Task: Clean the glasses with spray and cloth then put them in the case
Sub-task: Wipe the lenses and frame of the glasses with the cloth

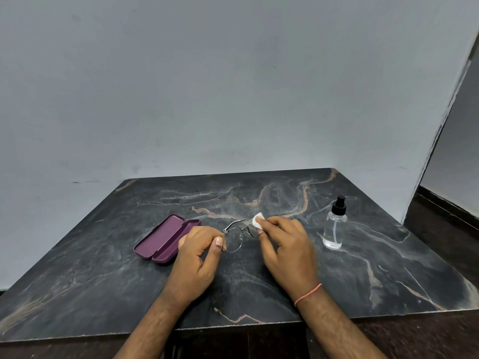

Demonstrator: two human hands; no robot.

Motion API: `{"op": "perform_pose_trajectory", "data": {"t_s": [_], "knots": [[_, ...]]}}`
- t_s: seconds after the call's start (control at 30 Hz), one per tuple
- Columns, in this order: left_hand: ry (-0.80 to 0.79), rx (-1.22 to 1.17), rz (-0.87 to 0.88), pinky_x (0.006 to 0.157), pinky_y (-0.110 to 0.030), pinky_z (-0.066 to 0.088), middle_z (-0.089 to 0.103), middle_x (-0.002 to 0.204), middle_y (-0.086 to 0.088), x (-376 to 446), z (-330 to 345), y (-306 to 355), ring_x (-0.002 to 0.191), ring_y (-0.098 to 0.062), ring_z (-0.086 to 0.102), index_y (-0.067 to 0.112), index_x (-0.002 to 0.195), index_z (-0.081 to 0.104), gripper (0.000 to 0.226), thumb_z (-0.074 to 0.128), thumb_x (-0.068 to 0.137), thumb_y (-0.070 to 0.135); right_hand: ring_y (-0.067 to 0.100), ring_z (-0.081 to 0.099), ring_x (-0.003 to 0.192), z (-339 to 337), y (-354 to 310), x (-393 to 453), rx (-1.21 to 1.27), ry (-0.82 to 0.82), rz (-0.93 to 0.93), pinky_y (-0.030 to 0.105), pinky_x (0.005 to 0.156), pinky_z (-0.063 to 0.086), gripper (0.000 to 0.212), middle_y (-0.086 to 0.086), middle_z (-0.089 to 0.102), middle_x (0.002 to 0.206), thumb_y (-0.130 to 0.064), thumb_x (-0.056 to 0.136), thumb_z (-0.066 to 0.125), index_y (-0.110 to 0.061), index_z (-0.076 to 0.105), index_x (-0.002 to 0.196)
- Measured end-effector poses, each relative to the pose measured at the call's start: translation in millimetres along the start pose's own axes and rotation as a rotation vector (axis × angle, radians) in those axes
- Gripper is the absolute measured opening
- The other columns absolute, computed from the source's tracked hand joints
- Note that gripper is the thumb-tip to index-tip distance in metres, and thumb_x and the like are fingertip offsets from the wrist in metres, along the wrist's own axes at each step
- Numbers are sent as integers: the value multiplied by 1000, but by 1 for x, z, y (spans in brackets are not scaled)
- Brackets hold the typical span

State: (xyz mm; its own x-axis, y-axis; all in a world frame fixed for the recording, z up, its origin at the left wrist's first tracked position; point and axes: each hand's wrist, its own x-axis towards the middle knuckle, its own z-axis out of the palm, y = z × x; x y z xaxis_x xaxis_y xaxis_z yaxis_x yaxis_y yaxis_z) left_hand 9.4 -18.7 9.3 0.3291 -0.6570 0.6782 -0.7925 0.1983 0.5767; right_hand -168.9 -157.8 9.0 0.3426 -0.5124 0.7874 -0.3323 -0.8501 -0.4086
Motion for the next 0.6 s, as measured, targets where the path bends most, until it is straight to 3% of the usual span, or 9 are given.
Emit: {"op": "perform_pose_trajectory", "data": {"t_s": [0.17,0.3,0.43,0.6], "knots": [[2,5,4,84,-59,51,67,90,13,-1,0,-1,95,-17,65,35,87,61,25,48,108,34,8,61,93,0,-3,-2,39,-14,-22,23,77,53,18,-16,74,98,-25,93,76,-25,84,109],[6,8,6,84,-59,51,68,92,12,-1,0,-2,96,-18,66,35,88,63,25,49,108,35,10,61,97,-2,-6,-1,99,-58,-79,23,80,53,22,-18,73,107,-26,96,75,-29,83,116],[-15,19,20,85,-61,50,68,92,13,-2,1,-1,96,-18,66,37,88,62,25,48,109,34,8,57,95,-1,-2,-1,27,-39,-12,23,76,53,22,-18,71,104,-26,97,76,-28,82,118],[-32,36,28,88,-60,49,68,94,16,-3,1,3,98,-15,66,42,89,61,24,49,109,37,6,61,91,2,0,-2,47,-27,46,27,74,55,12,-18,74,92,-25,91,77,-27,86,100]]}}
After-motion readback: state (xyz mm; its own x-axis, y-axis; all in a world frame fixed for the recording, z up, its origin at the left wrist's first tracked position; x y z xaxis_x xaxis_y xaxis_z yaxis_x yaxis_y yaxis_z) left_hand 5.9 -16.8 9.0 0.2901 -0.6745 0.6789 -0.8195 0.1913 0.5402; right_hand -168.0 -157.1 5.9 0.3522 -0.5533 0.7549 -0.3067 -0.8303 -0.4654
